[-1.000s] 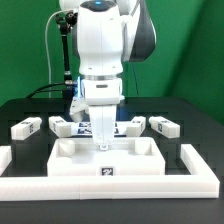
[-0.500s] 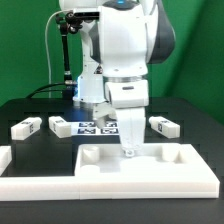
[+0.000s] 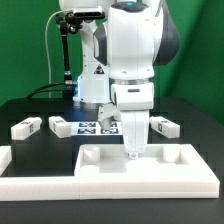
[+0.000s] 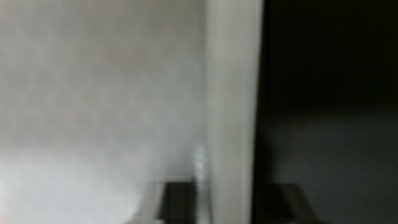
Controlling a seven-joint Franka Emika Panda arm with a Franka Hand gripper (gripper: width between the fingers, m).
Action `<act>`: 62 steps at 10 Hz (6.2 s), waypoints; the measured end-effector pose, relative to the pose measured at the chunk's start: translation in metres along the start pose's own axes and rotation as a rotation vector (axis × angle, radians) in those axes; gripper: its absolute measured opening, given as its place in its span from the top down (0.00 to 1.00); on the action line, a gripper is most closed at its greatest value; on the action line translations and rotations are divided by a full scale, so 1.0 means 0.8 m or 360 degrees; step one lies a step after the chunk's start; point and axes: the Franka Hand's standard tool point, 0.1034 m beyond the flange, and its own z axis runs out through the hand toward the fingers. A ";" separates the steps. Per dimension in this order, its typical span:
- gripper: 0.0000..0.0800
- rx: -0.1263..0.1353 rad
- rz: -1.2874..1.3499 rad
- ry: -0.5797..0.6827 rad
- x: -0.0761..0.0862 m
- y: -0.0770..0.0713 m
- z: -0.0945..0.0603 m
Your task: Assemble desk
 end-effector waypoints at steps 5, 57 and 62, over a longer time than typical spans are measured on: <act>0.21 -0.0008 0.0002 0.0001 -0.001 0.002 -0.001; 0.64 0.0722 0.1728 -0.1196 0.139 -0.136 -0.053; 0.64 0.0485 0.1765 -0.0843 0.122 -0.095 -0.122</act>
Offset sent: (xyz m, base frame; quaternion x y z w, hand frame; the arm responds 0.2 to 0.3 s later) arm 0.0000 0.0000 0.0000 0.0000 0.0000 0.0000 1.0000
